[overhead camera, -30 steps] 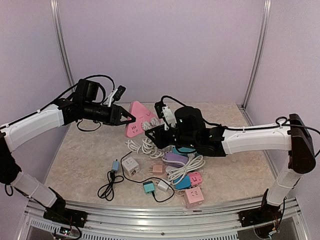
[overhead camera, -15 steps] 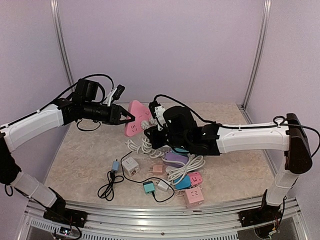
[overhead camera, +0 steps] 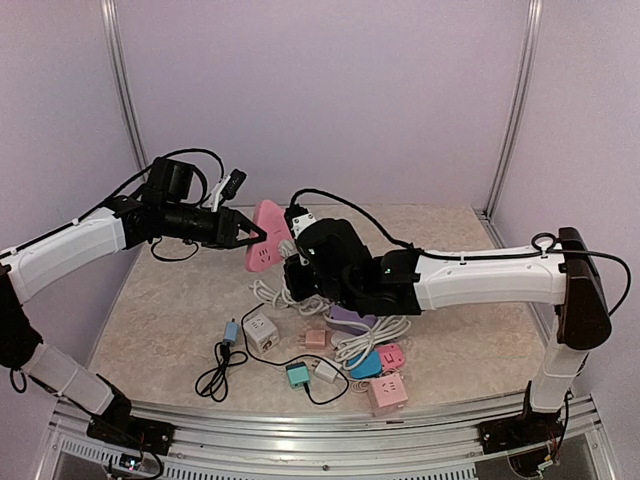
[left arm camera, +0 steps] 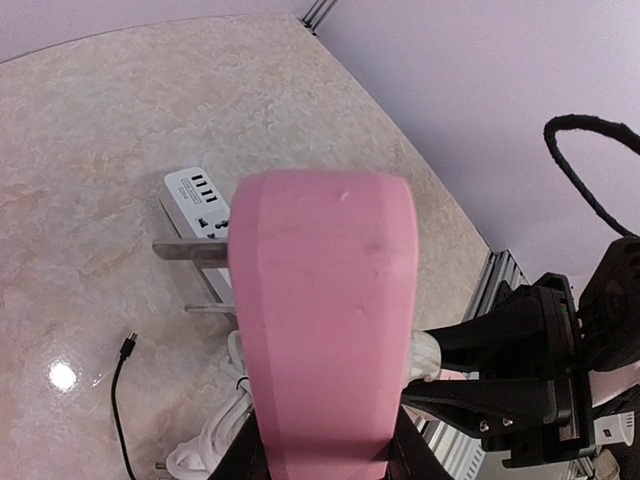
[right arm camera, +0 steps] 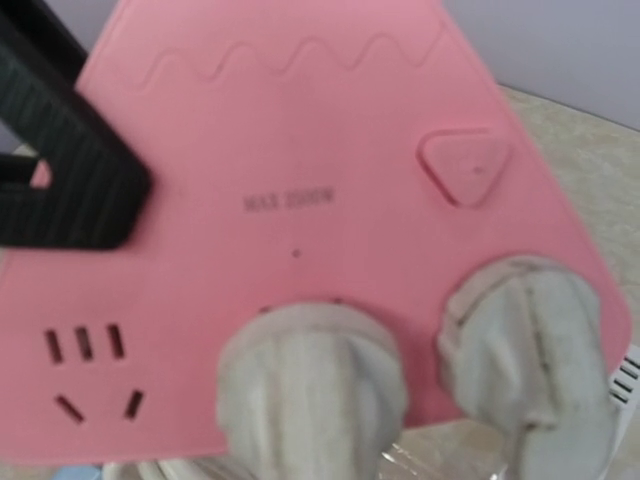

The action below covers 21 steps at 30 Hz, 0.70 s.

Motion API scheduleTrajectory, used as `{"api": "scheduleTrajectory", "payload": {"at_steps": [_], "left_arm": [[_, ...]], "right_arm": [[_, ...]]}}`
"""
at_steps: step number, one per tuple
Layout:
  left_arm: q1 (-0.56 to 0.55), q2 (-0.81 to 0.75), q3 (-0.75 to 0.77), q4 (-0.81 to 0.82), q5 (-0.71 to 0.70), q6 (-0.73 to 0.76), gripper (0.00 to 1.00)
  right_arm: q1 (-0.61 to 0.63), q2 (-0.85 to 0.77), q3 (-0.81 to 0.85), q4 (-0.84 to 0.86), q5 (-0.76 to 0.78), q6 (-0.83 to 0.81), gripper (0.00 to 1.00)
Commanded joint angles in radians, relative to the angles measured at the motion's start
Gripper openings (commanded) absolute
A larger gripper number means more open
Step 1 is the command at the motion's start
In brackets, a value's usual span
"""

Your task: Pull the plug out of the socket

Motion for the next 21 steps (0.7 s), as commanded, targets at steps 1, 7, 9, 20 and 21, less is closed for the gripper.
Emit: {"api": "scheduleTrajectory", "payload": {"at_steps": [1,7,9,20,21], "left_arm": [[0.037,-0.043,0.024,0.144,-0.023,-0.037,0.0],[0.037,-0.043,0.019,0.158,0.008,-0.036,0.0],[0.033,-0.044,0.019,0.159,0.011,-0.032,0.0],[0.013,-0.054,0.02,0.161,0.021,-0.01,0.0],[0.012,-0.053,0.021,0.159,0.022,-0.007,0.0]], "right_arm": [[0.022,-0.017,-0.013,-0.055,0.035,-0.015,0.0],[-0.028,-0.115,-0.135,0.058,-0.107,0.033,0.0],[-0.051,-0.141,-0.179,0.115,-0.177,0.061,0.0],[-0.156,-0.226,-0.344,0.323,-0.412,0.189,0.0],[-0.162,-0.226,-0.348,0.327,-0.423,0.196,0.0]]}}
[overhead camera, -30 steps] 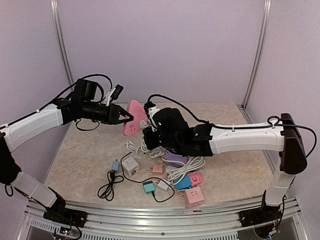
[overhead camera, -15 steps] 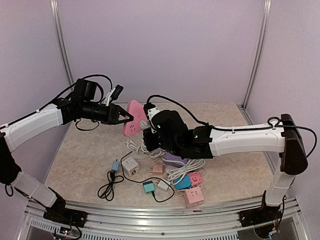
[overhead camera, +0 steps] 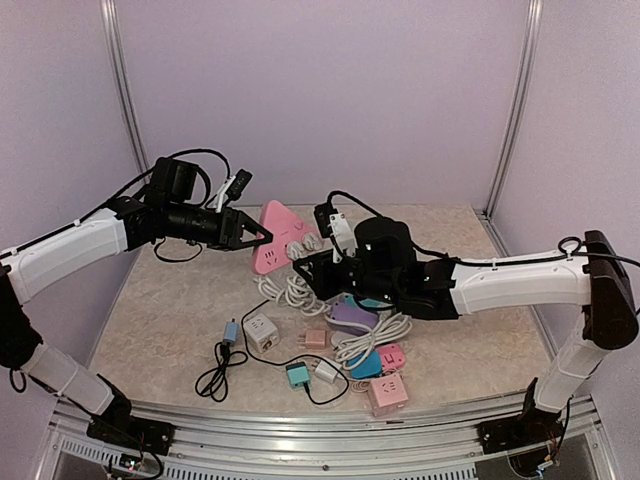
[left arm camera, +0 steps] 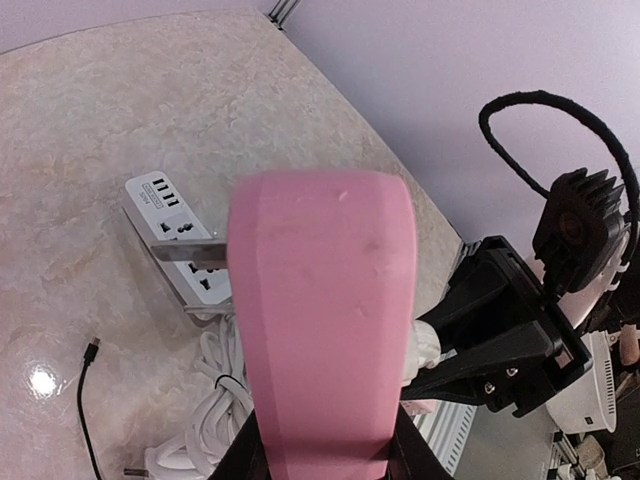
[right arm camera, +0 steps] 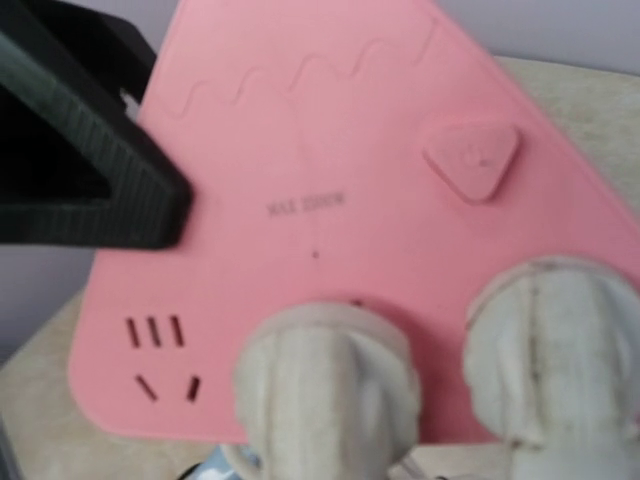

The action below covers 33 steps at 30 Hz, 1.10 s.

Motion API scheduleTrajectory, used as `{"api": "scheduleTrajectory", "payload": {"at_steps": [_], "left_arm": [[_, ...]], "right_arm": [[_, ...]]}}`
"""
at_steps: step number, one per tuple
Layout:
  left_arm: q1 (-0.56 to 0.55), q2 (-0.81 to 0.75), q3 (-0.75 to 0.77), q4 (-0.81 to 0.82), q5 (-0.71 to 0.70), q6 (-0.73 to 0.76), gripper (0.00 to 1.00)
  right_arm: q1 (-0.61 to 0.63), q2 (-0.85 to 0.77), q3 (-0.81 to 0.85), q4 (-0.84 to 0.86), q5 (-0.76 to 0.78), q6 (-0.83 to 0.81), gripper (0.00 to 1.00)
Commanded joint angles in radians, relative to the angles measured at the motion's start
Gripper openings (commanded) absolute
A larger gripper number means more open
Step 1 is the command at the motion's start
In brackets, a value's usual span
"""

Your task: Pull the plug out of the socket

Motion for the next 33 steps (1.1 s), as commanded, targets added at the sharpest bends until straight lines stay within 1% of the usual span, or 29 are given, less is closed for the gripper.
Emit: {"api": "scheduleTrajectory", "payload": {"at_steps": [1,6,9,14,19,24,30,33], "left_arm": [[0.035,-0.053,0.022,0.135,-0.03,0.01,0.0],[0.027,-0.054,0.024,0.131,-0.031,0.018,0.0],[0.027,-0.054,0.026,0.128,-0.039,0.017,0.0],[0.037,-0.047,0.035,0.097,-0.11,0.009,0.0],[0.07,-0.025,0.036,0.1,-0.086,-0.026,0.0],[0.075,-0.022,0.036,0.098,-0.085,-0.03,0.0],[0.087,-0.01,0.04,0.091,-0.087,-0.042,0.0],[0.093,-0.005,0.04,0.093,-0.082,-0.048,0.0]], "right_arm": [[-0.052,-0.055,-0.054,0.012,-0.047,0.103,0.0],[-0.057,-0.045,-0.051,0.011,-0.058,0.106,0.0],[-0.05,-0.038,-0.033,-0.014,-0.038,0.089,0.0],[-0.005,-0.02,0.029,-0.11,0.075,0.015,0.0],[0.051,0.029,0.118,-0.221,0.187,-0.051,0.0],[0.094,0.096,0.207,-0.32,0.282,-0.093,0.0],[0.147,0.189,0.347,-0.462,0.433,-0.148,0.0],[0.159,0.217,0.386,-0.495,0.463,-0.157,0.0]]}}
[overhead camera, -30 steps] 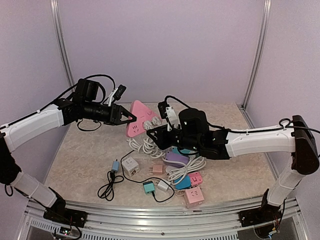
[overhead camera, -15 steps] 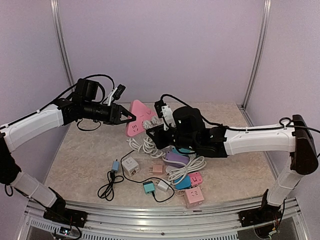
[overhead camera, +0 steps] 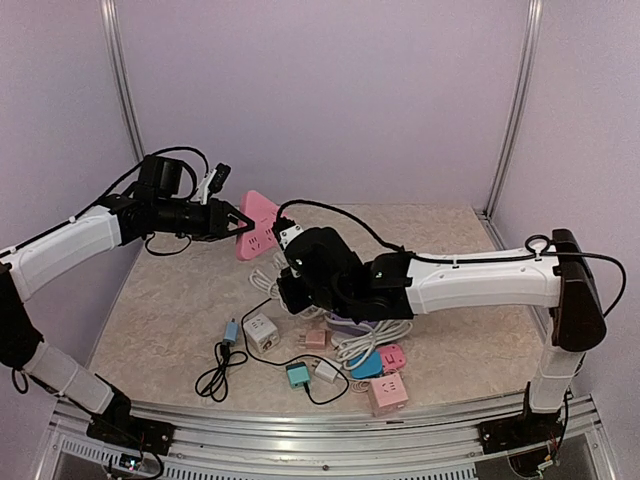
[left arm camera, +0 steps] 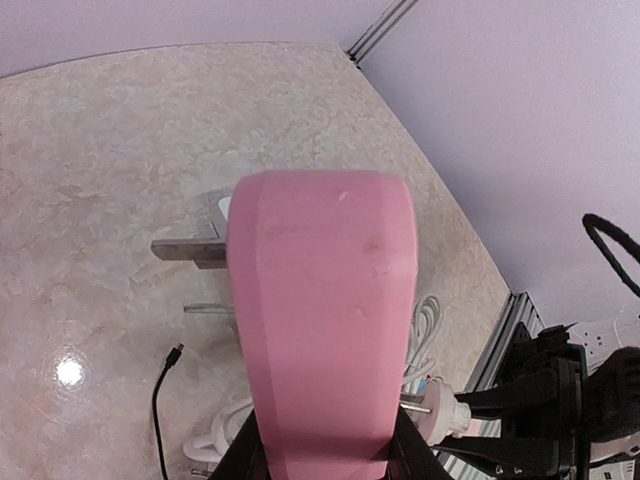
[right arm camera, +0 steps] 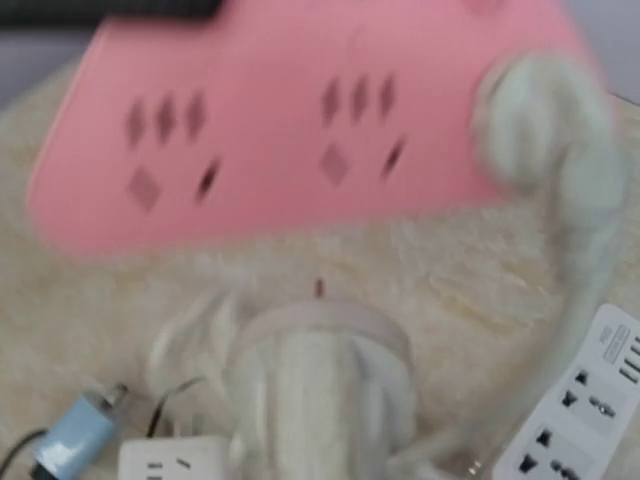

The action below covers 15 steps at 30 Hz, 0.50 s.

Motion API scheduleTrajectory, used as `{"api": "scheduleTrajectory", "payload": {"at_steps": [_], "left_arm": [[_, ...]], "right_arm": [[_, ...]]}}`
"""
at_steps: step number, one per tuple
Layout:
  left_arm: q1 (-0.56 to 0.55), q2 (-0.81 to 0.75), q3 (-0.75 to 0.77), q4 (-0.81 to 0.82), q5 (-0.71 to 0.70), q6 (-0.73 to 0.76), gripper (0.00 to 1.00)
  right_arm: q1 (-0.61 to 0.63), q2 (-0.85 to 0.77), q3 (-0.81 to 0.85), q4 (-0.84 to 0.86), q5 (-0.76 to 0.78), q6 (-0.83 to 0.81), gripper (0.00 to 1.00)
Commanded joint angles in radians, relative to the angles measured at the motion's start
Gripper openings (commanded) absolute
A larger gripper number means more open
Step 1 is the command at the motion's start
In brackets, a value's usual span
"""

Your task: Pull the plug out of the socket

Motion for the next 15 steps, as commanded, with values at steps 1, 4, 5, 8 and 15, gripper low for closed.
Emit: {"api": "scheduleTrajectory", "payload": {"at_steps": [1,4,5,8,15], "left_arm": [[0.011,-0.004,0.04,0.09,-0.003,-0.02,0.0],[0.011,-0.003,0.04,0.09,-0.001,-0.021,0.0],[0.011,-0.003,0.039,0.09,-0.001,-0.021,0.0],[0.011,-0.005,0.04,0.091,-0.001,-0.022,0.0],[0.02,-0.024,0.02,0.112,-0.03,-0.029,0.0]], "right_arm": [[0.025,0.03,0.056,-0.097,0.096,-0.031,0.0],[0.025,0.006,0.026,-0.057,0.081,-0.025,0.0],[0.025,-0.003,0.016,-0.047,0.077,-0.022,0.0],[0.019,-0.024,-0.004,-0.025,0.066,-0.017,0.0],[-0.032,-0.09,-0.097,0.033,-0.007,0.036,0.0]]}}
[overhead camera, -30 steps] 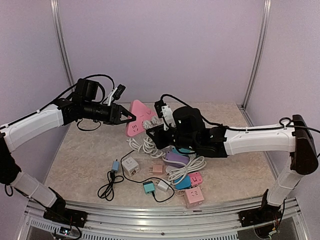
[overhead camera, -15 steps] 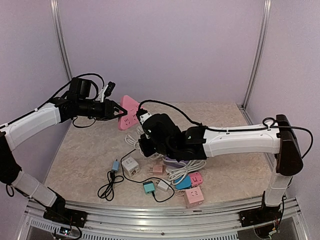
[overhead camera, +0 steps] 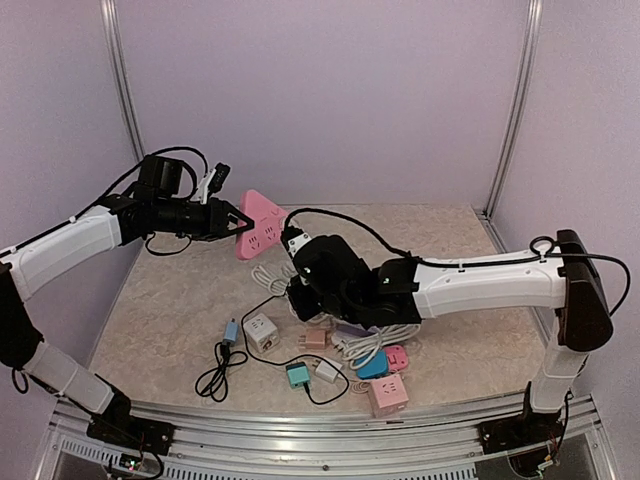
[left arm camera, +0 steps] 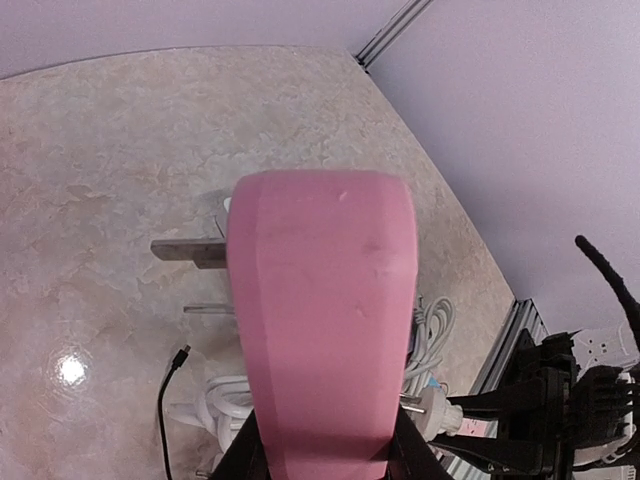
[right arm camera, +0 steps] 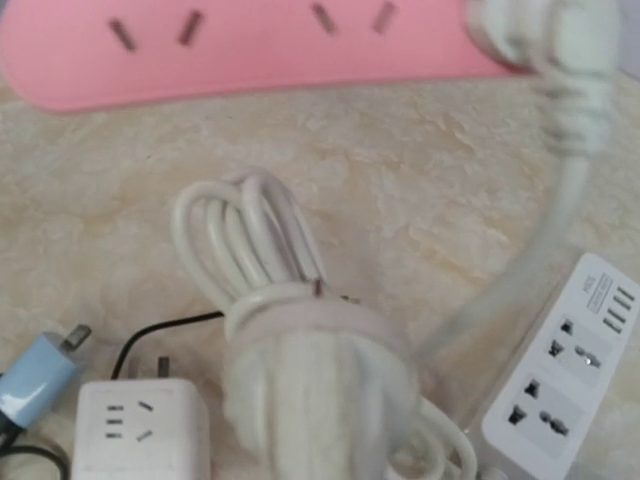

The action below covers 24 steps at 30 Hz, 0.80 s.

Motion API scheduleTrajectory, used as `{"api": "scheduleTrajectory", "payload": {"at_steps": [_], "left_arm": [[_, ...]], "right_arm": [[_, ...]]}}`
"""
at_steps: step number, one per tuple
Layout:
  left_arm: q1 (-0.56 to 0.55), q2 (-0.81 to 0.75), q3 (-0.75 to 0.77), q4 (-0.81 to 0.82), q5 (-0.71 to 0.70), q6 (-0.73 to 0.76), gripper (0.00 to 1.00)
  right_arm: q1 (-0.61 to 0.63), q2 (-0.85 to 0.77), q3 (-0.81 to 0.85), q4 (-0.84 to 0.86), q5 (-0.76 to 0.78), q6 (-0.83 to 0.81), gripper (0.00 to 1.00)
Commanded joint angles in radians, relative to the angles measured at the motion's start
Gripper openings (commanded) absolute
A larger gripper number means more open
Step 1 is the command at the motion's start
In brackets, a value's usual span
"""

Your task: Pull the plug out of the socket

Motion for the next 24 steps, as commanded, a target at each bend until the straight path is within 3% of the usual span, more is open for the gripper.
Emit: {"api": "scheduleTrajectory", "payload": {"at_steps": [1,12,24], "left_arm": [[0.014,-0.041,0.013,0.117,-0.014,-0.021,0.0],[0.079,-0.102,-0.014,0.157,-0.016,-0.049,0.0],[0.079,-0.098,-0.01,0.175,0.061,-0.044,0.0]], "right_arm": [[-0.049,-0.103,-0.081,0.074,-0.045,0.056,0.0],[-0.22,-0.226,-0.302,0.116,-0.166,0.193,0.0],[-0.312,-0.114,-0.373,0.248,-0.387,0.309,0.0]]}}
